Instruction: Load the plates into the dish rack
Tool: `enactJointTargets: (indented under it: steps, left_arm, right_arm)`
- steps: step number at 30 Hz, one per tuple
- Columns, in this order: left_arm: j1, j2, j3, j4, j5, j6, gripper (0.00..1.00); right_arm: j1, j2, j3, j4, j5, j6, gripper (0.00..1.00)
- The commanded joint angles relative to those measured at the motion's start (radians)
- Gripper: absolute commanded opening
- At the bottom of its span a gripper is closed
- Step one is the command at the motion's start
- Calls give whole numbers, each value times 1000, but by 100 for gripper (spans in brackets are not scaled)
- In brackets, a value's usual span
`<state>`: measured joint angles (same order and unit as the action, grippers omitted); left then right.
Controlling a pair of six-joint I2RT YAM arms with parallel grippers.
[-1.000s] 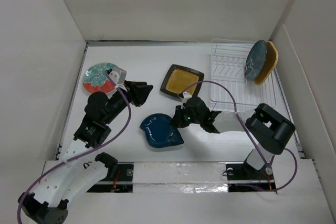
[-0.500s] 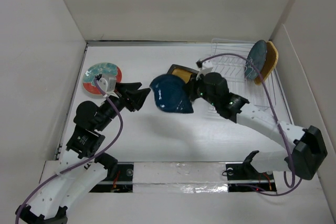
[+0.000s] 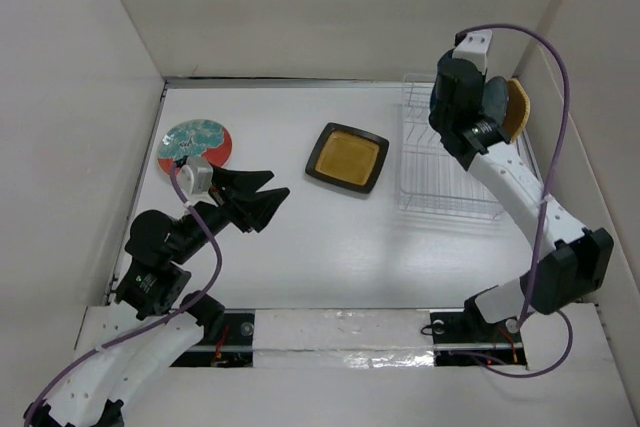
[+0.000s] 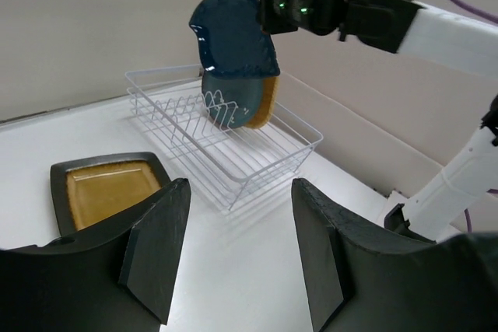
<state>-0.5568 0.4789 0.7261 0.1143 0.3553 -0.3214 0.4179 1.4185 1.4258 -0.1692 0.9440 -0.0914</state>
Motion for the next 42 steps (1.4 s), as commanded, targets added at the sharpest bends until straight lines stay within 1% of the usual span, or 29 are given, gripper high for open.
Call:
enactJointTargets:
  steps: [1,3,4,5,6,7,8,10,12,14,17,21,23,28,33,42]
  left_arm:
    - [-18,-32,35,39,11,1,52]
    - [-31,-37,36,32,-4,7,52]
    - [-31,-39,38,24,-10,10,52]
    - [-41,-40,38,24,-15,13,52]
    - [-41,-43,39,24,-15,13,52]
    - [-41,-45,39,24,-15,13,52]
    - [-51,-46,39,24,-15,15,52]
    - [-60,-51,39,22,-24,19,52]
    - [-60,-52,41,19,-29,21,52]
    - [-69,-52,41,18,-30,22,52]
    - [-69,-57,39,18,-30,22,52]
    - [-69,-60,39,18,-33,22,52]
    - [-69,-57,38,18,-33,22,52]
    - [-69,-48,35,18,-36,21,52]
    - [-69,-37,35,19,-38,22,52]
    - [-69,-17,35,16,-42,24,53]
  right_arm:
    - [-69,83,122,218,154,-216,0]
    - [-80,129,142,287,179,-296,0]
    - [-90,149,150,318,206,-379,0]
    - [-90,167,147,417,214,-431,0]
    - [-90,195,136,484,222,-485,0]
    - [-90,212,121,534,236,-581,0]
    - [-99,227,117,613,242,-623,0]
    - [-108,273,119,657,243,-698,0]
    - [-119,295,114,723,237,-741,0]
    - [-128,326,113,743,234,-774,0]
    - [-149,344,101,751,210,-772,0]
    - [-172,358,55,715,179,-707,0]
    - [-197,355,38,682,151,-634,0]
    - [-218,355,-25,694,104,-562,0]
    - [-238,362,-71,720,78,-538,0]
    - [-238,421,-119,773,75,-522,0]
